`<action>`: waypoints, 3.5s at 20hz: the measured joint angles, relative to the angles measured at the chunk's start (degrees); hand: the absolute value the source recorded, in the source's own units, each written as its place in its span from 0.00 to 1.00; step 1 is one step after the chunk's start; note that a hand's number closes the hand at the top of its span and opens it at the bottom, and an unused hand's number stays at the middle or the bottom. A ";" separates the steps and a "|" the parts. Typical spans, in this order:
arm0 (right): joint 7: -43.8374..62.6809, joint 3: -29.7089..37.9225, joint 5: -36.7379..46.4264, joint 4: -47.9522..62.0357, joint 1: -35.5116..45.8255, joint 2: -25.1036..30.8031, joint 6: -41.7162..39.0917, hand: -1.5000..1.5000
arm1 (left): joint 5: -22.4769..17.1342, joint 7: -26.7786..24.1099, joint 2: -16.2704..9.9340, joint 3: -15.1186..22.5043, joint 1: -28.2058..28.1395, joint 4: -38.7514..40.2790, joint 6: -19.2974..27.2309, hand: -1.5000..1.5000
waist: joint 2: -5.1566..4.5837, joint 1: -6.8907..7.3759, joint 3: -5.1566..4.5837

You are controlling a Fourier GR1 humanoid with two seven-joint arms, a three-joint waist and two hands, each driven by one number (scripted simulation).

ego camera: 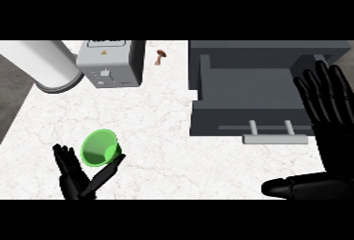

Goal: Pick up the cup, place it into the drawer and close the drawer

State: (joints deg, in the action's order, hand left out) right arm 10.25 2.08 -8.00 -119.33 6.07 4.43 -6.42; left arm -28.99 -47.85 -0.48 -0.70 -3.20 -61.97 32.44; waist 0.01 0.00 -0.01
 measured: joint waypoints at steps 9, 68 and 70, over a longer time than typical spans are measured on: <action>-1.06 0.49 -0.43 0.09 -0.97 -0.04 -0.64 0.00 | -1.37 -5.19 0.17 -2.51 4.00 8.86 -5.37 0.00 | -0.01 -0.06 -0.01; 1.79 2.35 -2.28 -1.33 -0.88 0.97 -1.11 0.00 | 3.47 14.77 -8.70 7.96 20.13 -12.37 -34.13 1.00 | 0.16 0.18 0.04; 0.82 2.08 -1.17 0.22 -0.06 0.82 -0.91 0.00 | 3.66 18.53 -8.16 8.12 21.22 -15.84 -31.98 1.00 | 0.12 0.18 0.05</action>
State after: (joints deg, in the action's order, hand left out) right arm 11.07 4.16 -9.17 -119.11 6.01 5.25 -7.33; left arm -25.34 -29.32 -8.65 7.42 18.02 -77.81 0.46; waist 0.14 0.18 0.05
